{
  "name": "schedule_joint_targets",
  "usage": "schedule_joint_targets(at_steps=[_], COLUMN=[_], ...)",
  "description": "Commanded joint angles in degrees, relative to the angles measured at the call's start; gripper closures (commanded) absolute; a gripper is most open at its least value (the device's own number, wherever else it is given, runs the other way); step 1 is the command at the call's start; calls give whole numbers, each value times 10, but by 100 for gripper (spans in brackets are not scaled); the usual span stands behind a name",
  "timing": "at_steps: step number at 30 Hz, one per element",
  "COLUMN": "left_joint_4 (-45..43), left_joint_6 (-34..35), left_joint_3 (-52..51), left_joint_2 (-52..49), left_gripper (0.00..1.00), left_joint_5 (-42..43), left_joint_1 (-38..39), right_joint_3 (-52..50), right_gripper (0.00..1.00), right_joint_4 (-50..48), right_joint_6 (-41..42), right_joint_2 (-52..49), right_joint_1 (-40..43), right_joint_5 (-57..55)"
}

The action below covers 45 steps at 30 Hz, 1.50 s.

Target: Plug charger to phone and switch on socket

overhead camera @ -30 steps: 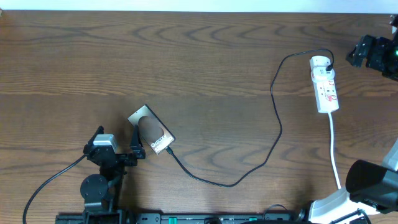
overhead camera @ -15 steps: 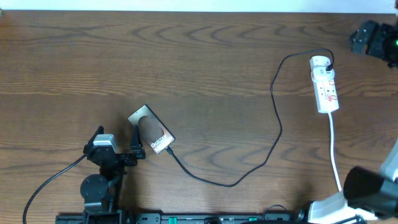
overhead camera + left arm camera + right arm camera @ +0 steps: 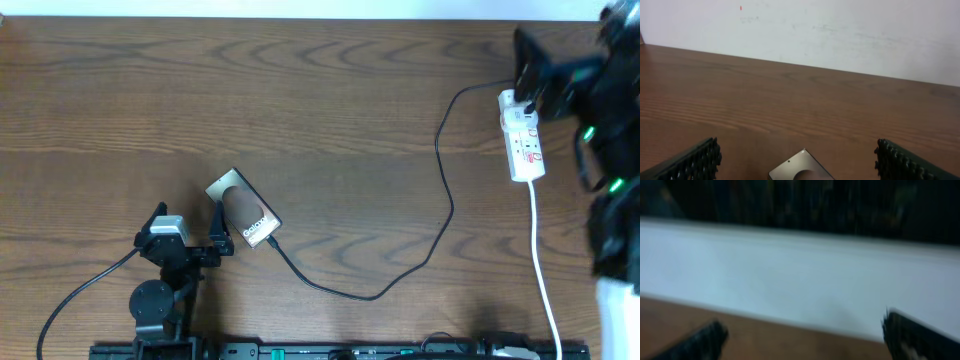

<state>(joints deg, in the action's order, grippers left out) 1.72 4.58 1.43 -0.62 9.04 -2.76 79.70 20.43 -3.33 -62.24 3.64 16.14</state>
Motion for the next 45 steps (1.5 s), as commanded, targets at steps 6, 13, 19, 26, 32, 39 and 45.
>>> schedule_joint_targets(at_steps=[6, 13, 19, 26, 32, 39, 45], left_joint_4=[17, 17, 17, 17, 17, 17, 17], left_joint_6=[4, 4, 4, 4, 4, 4, 4], left_joint_3=[-12, -12, -12, -12, -12, -12, -12], left_joint_2=[4, 4, 4, 4, 4, 4, 4], left_gripper=[2, 2, 2, 2, 2, 2, 2], left_joint_5=[6, 6, 6, 6, 6, 6, 6], left_joint_1=[3, 3, 3, 3, 3, 3, 3], right_joint_3=[-412, -658, -777, -794, -794, -794, -794], right_gripper=[1, 1, 1, 1, 1, 1, 1], right_joint_4=[-301, -507, -530, -397, -230, -159, -159], right_joint_6=[-33, -56, -56, -55, -25, 18, 18], right_joint_2=[191, 321, 410, 461, 502, 544, 598], right_joint_1=[-25, -26, -34, -42, -42, -41, -41], right_joint_5=[-1, -2, -25, -35, -91, -148, -152])
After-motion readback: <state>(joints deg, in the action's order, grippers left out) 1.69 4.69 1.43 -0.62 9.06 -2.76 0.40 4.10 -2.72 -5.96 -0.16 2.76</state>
